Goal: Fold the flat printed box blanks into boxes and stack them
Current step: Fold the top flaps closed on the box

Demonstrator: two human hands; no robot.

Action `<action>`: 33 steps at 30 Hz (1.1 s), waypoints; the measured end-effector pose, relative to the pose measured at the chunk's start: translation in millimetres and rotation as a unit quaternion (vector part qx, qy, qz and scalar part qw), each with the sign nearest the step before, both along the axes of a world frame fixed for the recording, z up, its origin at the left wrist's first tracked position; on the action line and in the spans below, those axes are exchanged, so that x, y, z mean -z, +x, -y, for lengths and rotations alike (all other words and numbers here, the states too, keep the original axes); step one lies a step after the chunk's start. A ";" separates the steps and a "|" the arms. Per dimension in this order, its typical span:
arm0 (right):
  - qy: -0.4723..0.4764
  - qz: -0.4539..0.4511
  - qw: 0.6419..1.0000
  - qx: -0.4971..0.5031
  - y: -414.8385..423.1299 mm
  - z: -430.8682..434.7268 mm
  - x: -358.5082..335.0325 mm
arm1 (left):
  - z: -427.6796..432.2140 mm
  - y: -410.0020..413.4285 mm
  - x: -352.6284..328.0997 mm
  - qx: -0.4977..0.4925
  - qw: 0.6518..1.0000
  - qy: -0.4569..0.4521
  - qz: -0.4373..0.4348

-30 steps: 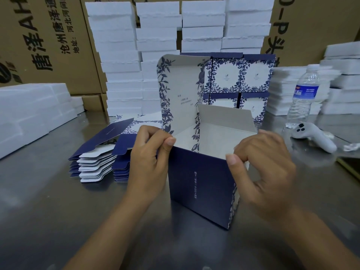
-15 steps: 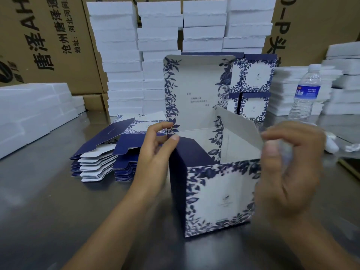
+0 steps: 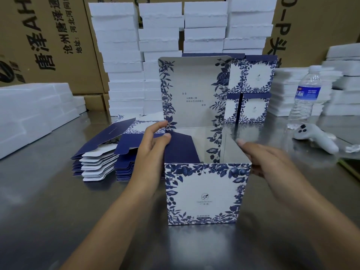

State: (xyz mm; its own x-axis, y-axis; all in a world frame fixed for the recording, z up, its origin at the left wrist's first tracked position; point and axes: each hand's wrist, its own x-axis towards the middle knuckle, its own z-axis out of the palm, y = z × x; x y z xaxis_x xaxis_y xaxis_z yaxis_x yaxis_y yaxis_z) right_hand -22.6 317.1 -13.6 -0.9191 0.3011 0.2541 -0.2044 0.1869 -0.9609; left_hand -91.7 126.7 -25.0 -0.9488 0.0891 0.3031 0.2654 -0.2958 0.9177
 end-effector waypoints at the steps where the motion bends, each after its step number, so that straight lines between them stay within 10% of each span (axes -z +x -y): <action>1: 0.005 0.007 1.000 -0.010 1.1 1.6 -1.3 | 0.2 0.3 -0.5 -0.001 1.000 -0.005 -0.011; 20: 0.398 0.104 0.911 -0.018 -2.9 -2.2 -44.8 | -2.8 2.5 -0.2 0.080 0.997 0.001 -0.001; 33: 0.293 0.154 0.942 -0.062 -38.1 -10.7 -52.9 | -1.1 2.9 1.2 0.081 0.996 -0.031 0.016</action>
State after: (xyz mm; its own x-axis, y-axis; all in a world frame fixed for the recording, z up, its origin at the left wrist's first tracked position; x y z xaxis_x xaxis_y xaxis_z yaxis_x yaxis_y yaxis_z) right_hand -60.7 327.8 39.3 -0.9953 0.0767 0.0595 0.0108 0.6968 -0.7172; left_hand -88.8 127.8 -26.2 -0.9291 0.2604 0.2628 0.1897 -0.2746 0.9427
